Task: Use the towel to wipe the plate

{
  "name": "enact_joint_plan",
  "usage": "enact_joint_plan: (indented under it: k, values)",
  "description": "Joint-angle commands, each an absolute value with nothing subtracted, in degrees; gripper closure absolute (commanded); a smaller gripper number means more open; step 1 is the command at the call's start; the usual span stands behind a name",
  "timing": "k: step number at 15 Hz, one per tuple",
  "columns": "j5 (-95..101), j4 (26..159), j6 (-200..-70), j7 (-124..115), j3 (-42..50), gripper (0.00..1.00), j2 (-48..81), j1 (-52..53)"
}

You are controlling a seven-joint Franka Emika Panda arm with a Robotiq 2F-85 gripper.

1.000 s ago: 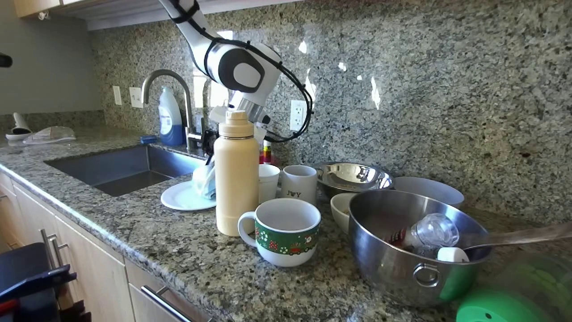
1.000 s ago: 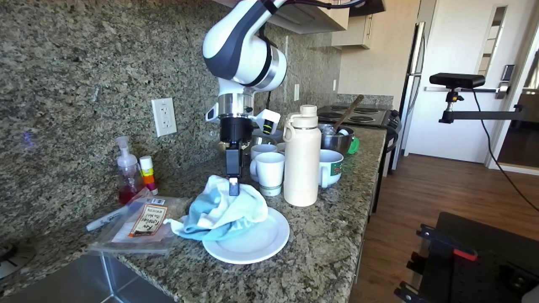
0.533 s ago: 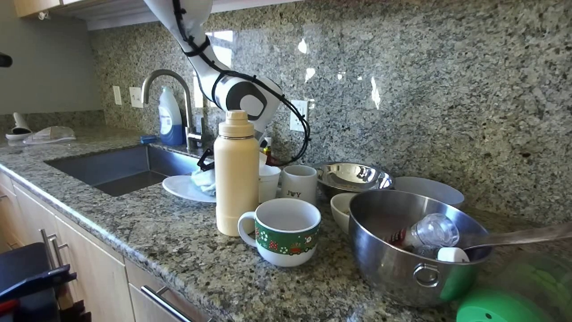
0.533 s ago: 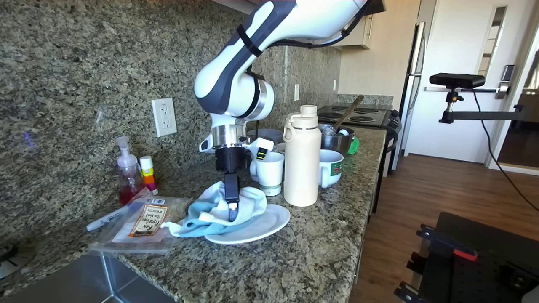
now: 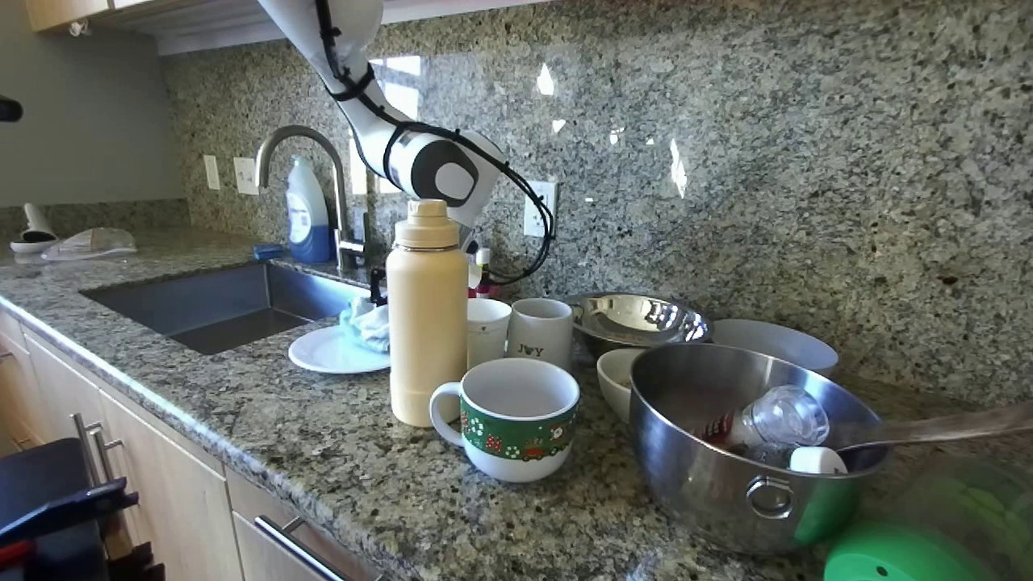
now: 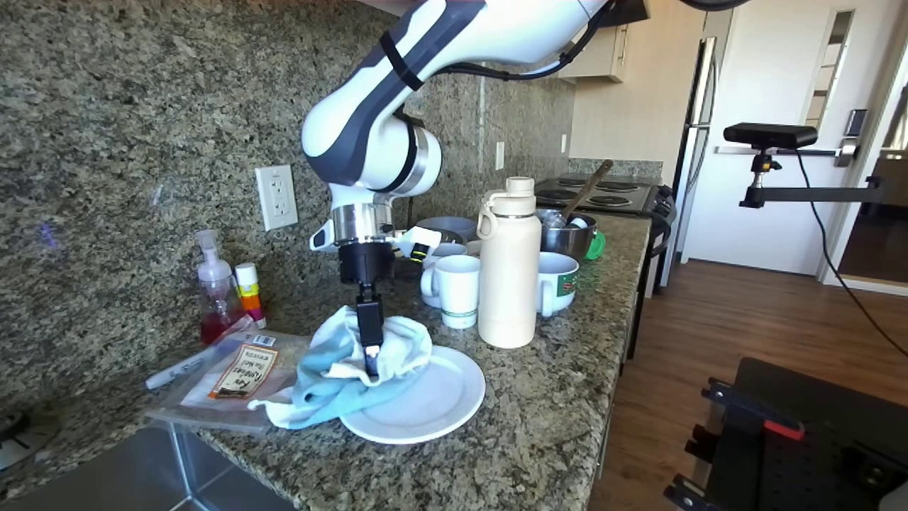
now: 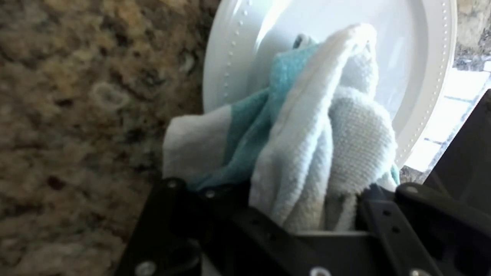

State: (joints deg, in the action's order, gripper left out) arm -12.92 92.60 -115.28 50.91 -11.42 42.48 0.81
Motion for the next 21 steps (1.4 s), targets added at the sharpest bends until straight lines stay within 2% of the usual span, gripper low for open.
enact_joint_plan:
  k: [1,2,17,21]
  values:
    - [-11.8,91.0,-112.7,49.7,-12.6,0.97,42.4,1.4]
    - [-12.3,90.9,-111.7,50.2,-13.2,1.0,42.4,1.4]
    - [-16.3,96.0,-106.3,37.1,-14.4,0.98,40.3,1.4]
    - [-16.9,99.4,-108.9,31.7,-13.4,0.98,38.3,1.4]
